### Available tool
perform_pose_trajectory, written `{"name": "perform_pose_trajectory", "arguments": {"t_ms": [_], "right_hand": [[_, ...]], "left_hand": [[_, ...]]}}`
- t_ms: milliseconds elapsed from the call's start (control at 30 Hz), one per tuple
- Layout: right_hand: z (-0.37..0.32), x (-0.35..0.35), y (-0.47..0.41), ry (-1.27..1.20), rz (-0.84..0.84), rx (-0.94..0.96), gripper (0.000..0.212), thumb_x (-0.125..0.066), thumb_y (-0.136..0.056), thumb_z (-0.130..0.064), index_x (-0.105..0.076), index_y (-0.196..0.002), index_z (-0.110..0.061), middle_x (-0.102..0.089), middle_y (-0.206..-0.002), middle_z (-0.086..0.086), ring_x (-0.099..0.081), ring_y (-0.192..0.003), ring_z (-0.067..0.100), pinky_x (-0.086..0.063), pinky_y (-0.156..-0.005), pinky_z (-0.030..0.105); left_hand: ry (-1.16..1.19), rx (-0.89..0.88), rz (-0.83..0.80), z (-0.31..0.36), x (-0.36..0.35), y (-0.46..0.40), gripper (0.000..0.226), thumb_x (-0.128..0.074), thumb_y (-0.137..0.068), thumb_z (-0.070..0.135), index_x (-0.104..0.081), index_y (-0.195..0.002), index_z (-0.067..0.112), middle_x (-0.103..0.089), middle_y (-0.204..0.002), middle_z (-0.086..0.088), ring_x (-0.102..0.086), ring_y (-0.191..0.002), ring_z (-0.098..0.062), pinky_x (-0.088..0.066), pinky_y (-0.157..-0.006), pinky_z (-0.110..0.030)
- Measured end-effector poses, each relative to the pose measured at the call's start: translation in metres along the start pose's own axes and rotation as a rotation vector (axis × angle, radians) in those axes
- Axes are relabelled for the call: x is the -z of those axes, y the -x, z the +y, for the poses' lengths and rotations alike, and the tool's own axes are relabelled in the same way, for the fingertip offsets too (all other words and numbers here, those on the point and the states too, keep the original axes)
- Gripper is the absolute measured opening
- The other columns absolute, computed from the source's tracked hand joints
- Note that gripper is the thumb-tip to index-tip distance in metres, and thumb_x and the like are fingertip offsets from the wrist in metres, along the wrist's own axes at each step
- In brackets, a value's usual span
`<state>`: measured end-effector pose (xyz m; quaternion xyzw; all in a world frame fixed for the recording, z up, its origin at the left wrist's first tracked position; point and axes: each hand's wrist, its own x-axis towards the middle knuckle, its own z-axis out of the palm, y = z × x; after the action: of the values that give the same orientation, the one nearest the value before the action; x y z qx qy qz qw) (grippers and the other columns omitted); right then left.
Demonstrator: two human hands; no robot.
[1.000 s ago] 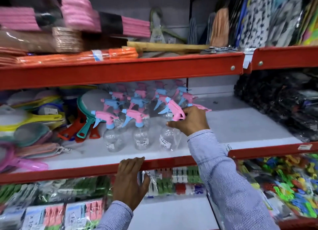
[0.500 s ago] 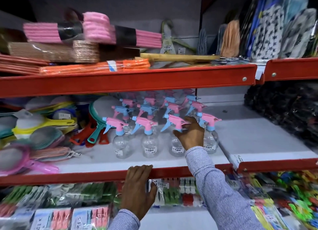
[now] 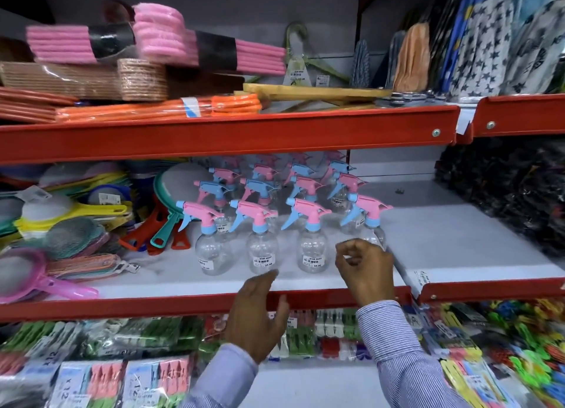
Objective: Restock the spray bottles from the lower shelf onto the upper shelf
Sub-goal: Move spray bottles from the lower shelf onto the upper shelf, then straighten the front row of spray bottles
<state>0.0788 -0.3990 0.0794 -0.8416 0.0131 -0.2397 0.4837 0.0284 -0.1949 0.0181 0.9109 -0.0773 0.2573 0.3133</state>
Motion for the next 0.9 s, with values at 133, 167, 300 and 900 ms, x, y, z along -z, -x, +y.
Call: {"name": "perform_pose_trajectory", "arguments": {"t_ms": [133,167,300,900], "right_hand": [[0.027,-0.008,-0.010,0.050,-0.182,-0.077,0.033,-0.068,-0.080,-0.007,-0.067,-0.113,-0.008,-0.073,-0.110,0.010,-0.070,-0.083,0.019,-0.054,-0.091,0.030],[0.030,-0.011,-0.013,0.060,-0.234,-0.071,0.040,-0.068,-0.082,-0.009,-0.063,-0.121,-0.007,-0.070,-0.118,0.011,-0.070,-0.092,0.022,-0.052,-0.093,0.029],[0.033,-0.018,-0.023,0.038,-0.343,-0.033,0.049,-0.065,-0.086,-0.012,-0.052,-0.133,-0.006,-0.060,-0.133,0.011,-0.067,-0.106,0.025,-0.051,-0.097,0.037],[0.041,-0.022,-0.025,-0.054,-0.274,-0.040,0.040,-0.068,-0.084,-0.011,-0.061,-0.123,-0.009,-0.067,-0.123,0.008,-0.069,-0.099,0.020,-0.051,-0.094,0.028]], "left_hand": [[0.171,0.131,-0.097,0.031,-0.023,-0.037,0.063,-0.054,-0.082,0.038,-0.047,-0.138,0.010,-0.056,-0.138,-0.009,-0.054,-0.125,-0.025,-0.044,-0.106,-0.039],[0.182,0.164,-0.116,0.037,-0.028,-0.045,0.064,-0.056,-0.083,0.035,-0.043,-0.140,0.007,-0.055,-0.139,-0.012,-0.054,-0.125,-0.027,-0.044,-0.105,-0.041],[0.186,0.231,-0.131,0.042,-0.046,-0.068,0.047,-0.054,-0.085,0.027,-0.050,-0.129,0.008,-0.069,-0.114,-0.012,-0.066,-0.102,-0.027,-0.054,-0.085,-0.034],[0.196,0.213,-0.036,0.035,-0.067,-0.075,0.034,-0.059,-0.088,0.025,-0.059,-0.122,0.019,-0.075,-0.104,0.001,-0.071,-0.090,-0.011,-0.052,-0.081,-0.021]]}}
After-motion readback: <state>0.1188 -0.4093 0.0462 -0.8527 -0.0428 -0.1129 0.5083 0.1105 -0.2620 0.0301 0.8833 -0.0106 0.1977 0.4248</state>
